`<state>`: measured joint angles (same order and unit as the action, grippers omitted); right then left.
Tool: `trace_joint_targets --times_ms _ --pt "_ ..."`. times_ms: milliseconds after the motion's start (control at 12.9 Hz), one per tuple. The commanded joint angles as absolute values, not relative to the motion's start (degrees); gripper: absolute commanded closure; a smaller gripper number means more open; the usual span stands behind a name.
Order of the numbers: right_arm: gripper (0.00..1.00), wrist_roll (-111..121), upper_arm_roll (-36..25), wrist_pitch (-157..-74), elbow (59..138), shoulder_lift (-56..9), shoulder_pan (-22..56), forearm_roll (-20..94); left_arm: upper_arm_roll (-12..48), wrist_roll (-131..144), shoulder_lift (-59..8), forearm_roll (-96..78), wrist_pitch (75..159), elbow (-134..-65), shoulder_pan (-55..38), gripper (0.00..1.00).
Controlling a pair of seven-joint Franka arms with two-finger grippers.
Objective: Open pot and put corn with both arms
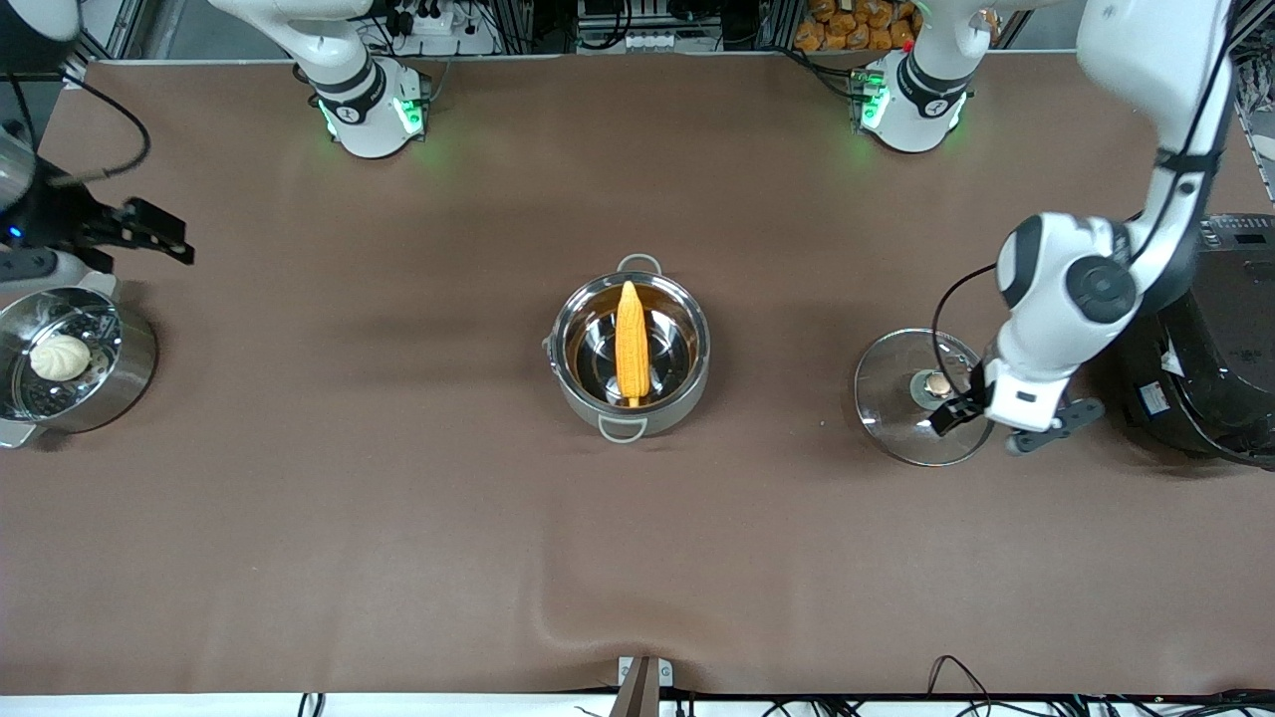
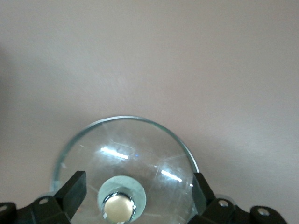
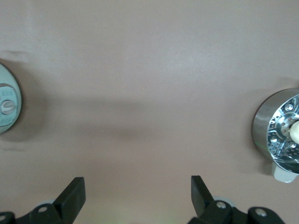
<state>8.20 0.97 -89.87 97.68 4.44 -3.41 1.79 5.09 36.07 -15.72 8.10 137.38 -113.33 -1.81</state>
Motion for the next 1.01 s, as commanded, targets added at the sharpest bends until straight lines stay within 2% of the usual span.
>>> trace_joint_targets --times_ms 0,155,387,619,774,929 --pt "0.00 8.26 1.49 -87.28 92.82 3.08 -3.16 1.32 4.66 28.34 -8.28 9.67 130.26 -110.05 -1.32 0.00" --pt "0.00 9.41 1.50 -87.28 92.37 3.08 -2.73 1.14 5.01 22.52 -5.90 9.67 123.88 -104.63 -0.27 0.00" --pt "0.00 3.63 1.58 -87.01 92.29 3.08 -2.11 1.58 5.27 20.93 -7.64 9.49 104.56 -87.94 -1.32 0.00" --pt "0.00 2.99 1.58 -87.19 92.29 3.08 -1.49 1.67 5.89 18.55 -6.77 6.87 99.94 -84.47 -0.97 0.00" --pt "0.00 3.34 1.49 -87.27 92.63 3.08 -1.50 1.67 7.11 18.63 -6.77 5.53 91.36 -79.92 -1.49 0.00" --pt "0.00 3.43 1.49 -87.28 92.72 3.08 -1.58 1.67 7.64 18.46 -6.16 5.10 87.73 -78.75 -0.97 0.00"
